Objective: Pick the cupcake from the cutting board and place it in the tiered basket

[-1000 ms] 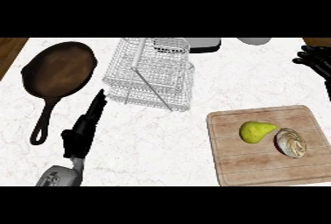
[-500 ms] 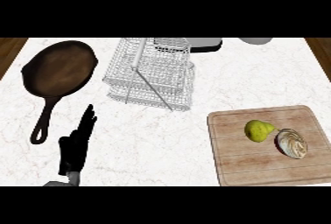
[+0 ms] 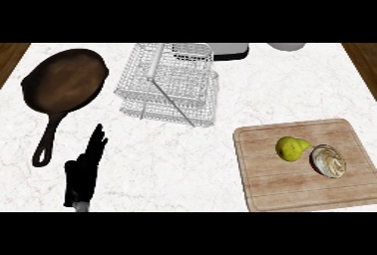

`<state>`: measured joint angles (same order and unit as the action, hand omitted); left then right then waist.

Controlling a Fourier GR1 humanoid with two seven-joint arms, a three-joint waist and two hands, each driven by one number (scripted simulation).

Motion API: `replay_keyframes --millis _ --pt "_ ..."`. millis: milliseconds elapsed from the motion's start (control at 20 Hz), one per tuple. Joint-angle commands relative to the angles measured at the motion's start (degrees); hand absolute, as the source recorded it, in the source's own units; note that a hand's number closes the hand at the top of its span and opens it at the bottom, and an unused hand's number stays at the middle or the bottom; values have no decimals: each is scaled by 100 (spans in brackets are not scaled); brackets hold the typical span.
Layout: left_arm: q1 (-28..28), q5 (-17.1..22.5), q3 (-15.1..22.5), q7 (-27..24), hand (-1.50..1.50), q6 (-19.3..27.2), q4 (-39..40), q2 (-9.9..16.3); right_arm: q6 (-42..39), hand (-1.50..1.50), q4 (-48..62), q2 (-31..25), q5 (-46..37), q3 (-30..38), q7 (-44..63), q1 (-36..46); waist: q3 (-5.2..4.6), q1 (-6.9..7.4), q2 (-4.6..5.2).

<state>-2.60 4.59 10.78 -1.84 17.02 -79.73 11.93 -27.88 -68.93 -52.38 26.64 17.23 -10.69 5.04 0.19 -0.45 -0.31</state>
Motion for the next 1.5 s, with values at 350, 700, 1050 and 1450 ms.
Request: replay_keyframes --millis 350,700,1050,1450 --pt "-347 -95 53 205 0 85 -53 -18 461 -150 -2039 -983 -2253 -761 510 -855 -26 -62 -5" --pt "-150 -12 -211 -117 0 -157 399 -20 1056 -150 -3580 -490 -2683 -560 1810 -1424 -26 -69 10" --pt "-363 -180 23 240 0 -68 -112 -140 1416 -150 -3689 42 -4174 -1614 2362 -1179 -19 86 38" --pt "-199 -157 -243 90 0 -285 125 -72 1022 -150 -3531 317 -4993 -1948 2661 -1195 -20 37 31"
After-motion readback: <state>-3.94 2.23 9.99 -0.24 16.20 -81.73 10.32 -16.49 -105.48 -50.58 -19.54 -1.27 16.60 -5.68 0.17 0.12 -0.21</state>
